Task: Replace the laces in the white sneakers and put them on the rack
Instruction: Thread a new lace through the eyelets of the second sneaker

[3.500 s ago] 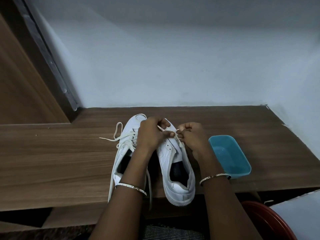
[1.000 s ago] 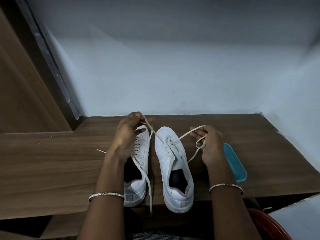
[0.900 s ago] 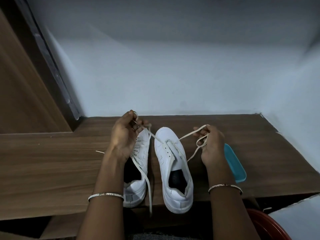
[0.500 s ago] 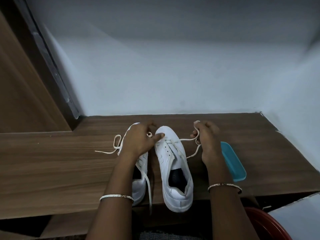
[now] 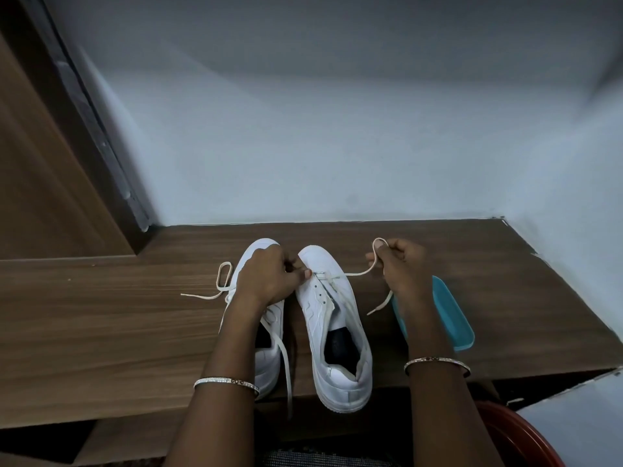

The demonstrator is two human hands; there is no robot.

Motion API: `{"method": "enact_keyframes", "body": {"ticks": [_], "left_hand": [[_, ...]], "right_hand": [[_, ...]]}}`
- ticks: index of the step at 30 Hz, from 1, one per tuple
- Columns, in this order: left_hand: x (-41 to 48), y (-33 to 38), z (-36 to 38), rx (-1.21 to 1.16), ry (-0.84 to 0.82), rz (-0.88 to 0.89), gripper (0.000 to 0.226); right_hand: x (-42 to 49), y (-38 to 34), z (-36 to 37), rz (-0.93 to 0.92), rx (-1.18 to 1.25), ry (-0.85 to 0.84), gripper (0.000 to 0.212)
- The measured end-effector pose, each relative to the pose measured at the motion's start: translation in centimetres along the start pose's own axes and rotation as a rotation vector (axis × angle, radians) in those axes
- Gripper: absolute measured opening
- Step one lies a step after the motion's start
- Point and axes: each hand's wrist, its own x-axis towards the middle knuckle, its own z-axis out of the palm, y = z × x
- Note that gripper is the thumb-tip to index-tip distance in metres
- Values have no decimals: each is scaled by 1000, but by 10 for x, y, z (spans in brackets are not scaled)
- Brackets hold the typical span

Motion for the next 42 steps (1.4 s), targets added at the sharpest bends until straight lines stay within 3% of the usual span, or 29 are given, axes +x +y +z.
{"method": "enact_keyframes", "body": {"ticks": [10,15,23,25,29,32,36,42], "left_hand": [[-2,10,-5,-259,67,36,27],[-1,8,-10,-328,117,51,26],[2,2,-5,-30,238,51,22],[-3,12,-7,-2,156,97,41],[-15,35,2,67,-159,120,83],[-15,36,12,174,-211,118,101],[-13,34,11,185,-245,89,118],[-14,34,6,82,-250,67,114]], "right_hand": [[-7,-10,-5,-2,6,-2,23],[-6,-18,-11,76,229,-55,27],[-8,-29,-13,41,509,-203,31],[-8,-31,-11,36,527,-247,30],[-9,-31,-10,43,589,-299,29],[-7,-33,-13,32,712,-304,28],[-4,-35,-23,1,859,-245,23],[-3,-37,-33,-36,954,-140,24]]}}
